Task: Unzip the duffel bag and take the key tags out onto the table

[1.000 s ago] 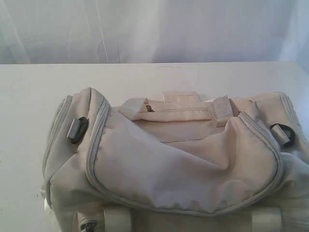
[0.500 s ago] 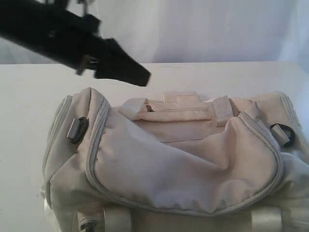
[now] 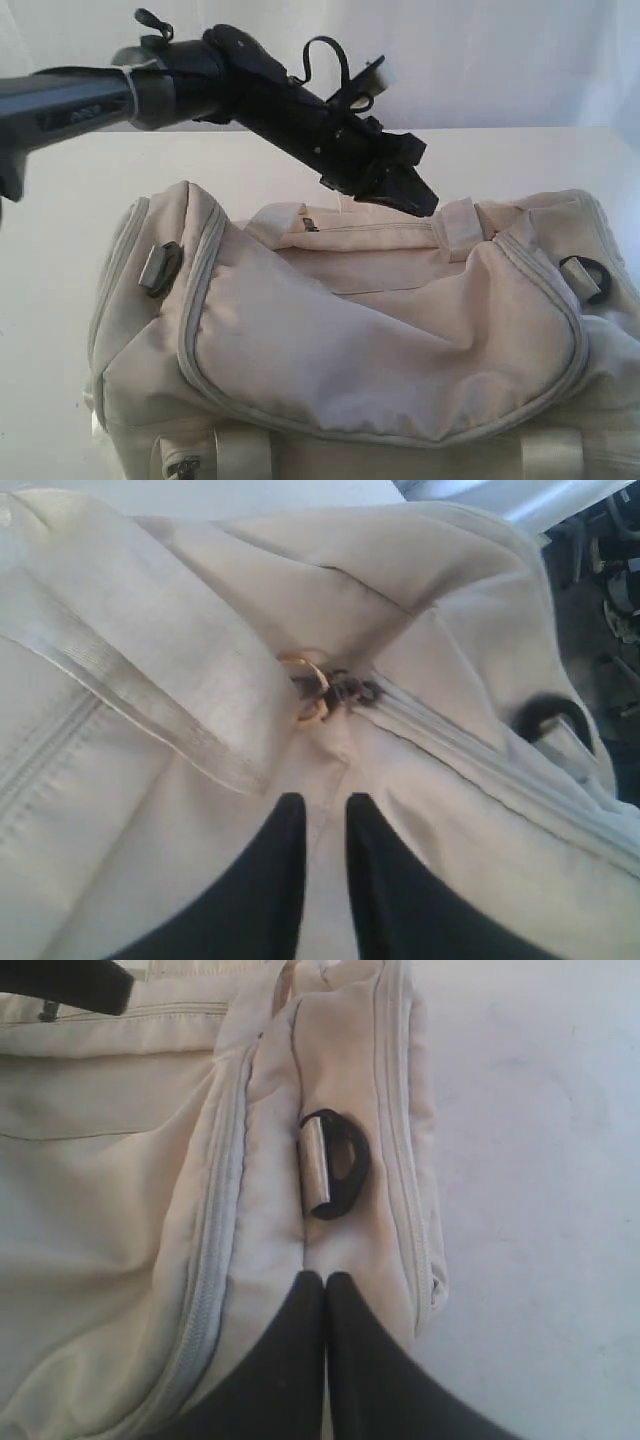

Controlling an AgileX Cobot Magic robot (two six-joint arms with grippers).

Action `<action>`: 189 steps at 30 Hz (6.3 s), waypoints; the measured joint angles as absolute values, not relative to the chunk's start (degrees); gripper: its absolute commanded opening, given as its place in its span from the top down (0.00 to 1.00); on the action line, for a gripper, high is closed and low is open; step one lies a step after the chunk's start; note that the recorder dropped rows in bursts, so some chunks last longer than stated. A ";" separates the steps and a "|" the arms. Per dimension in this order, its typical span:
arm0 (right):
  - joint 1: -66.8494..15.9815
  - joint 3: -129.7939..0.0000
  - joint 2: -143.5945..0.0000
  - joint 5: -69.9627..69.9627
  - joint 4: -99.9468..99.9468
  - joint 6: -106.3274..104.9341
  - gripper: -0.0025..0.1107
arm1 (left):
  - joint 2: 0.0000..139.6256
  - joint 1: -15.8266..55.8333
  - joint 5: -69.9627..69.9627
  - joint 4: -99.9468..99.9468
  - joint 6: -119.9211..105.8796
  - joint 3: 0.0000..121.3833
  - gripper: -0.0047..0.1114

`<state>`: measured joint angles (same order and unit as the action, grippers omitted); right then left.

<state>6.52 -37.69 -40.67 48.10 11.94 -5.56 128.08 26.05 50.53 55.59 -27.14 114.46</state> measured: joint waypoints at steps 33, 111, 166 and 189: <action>4.16 -37.69 -40.67 46.71 11.94 -6.59 0.98 | 138.61 31.18 40.00 55.66 -24.11 123.06 0.65; 4.04 -71.48 -79.66 54.88 21.00 -17.87 0.82 | 134.30 25.46 53.78 57.74 -24.24 135.94 0.96; 4.04 -71.86 -83.03 53.37 21.61 -20.27 0.98 | 133.82 25.46 51.94 56.29 -24.01 135.94 0.96; 4.04 -60.29 -68.72 55.13 20.40 -18.24 0.98 | 133.73 25.46 51.07 51.17 -19.85 136.27 0.96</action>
<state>4.04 -60.29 -68.72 55.13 20.40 -18.24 133.73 25.46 51.07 51.17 -19.85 136.27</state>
